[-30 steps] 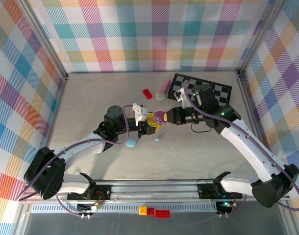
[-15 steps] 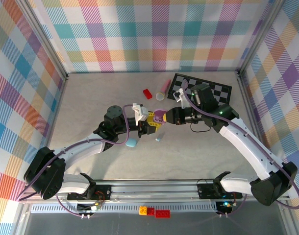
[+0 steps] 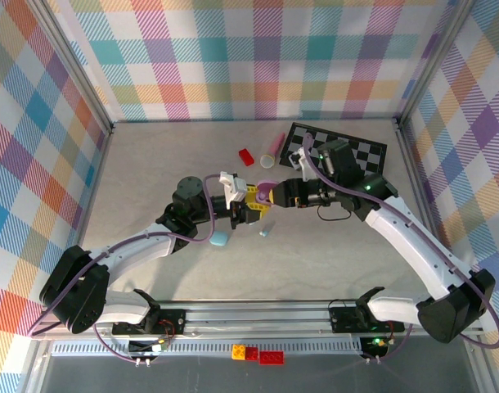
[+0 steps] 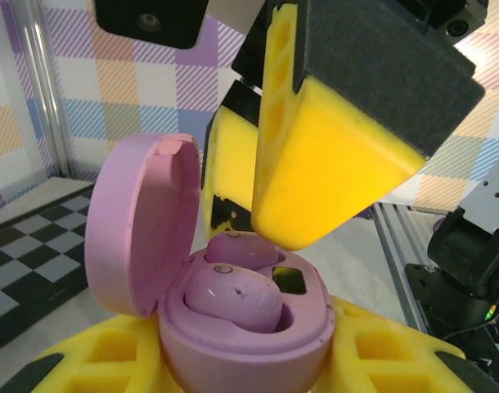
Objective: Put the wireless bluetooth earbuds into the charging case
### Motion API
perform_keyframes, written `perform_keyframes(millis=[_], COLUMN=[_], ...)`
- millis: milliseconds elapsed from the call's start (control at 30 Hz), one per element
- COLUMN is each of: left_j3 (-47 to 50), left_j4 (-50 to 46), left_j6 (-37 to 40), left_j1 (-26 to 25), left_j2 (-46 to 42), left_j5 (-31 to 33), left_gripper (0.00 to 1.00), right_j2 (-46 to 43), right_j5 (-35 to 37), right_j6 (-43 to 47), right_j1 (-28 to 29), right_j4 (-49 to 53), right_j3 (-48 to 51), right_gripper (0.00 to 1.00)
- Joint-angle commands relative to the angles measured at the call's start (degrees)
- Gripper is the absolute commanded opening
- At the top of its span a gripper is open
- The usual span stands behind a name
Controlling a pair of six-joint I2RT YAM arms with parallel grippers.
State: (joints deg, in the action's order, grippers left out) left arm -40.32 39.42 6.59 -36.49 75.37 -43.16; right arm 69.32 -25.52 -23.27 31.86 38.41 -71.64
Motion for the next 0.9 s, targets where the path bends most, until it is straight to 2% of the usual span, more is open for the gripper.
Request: perform_keyframes(millis=[0, 100, 233, 533, 700, 867], left_j3=[1.0, 0.7, 0.3, -2.2, -2.8, -2.8], left_j4=[5.5, 4.4, 2.3, -0.3, -0.4, 2.1], left_j6=[-1.4, -0.7, 2.0, 4.2, 2.3, 0.1], left_j1=[0.4, 0.5, 0.6, 0.5, 0.6, 0.5], left_j2=[0.3, 0.3, 0.4, 1.2, 1.2, 1.4], left_j5=[0.1, -0.7, -1.5, -3.0, -0.5, 2.3], left_gripper=[0.34, 0.34, 0.34, 0.34, 0.34, 0.34], right_j2=[-6.2, -9.3, -6.8, 4.4, 4.8, 1.6], right_j5=[1.1, 0.1, -0.4, -3.8, -8.1, -9.6], right_j6=[0.9, -2.0, -5.6, -4.8, -4.4, -4.8], right_j1=[-0.9, -2.6, -3.1, -3.0, -3.0, -3.0], right_j4=[-3.7, -7.7, -9.1, -7.0, -6.6, -7.9], right_j3=[2.5, 4.7, 2.3, -7.1, -6.0, -2.0], right_gripper=[0.55, 0.56, 0.56, 0.25, 0.2, 0.2])
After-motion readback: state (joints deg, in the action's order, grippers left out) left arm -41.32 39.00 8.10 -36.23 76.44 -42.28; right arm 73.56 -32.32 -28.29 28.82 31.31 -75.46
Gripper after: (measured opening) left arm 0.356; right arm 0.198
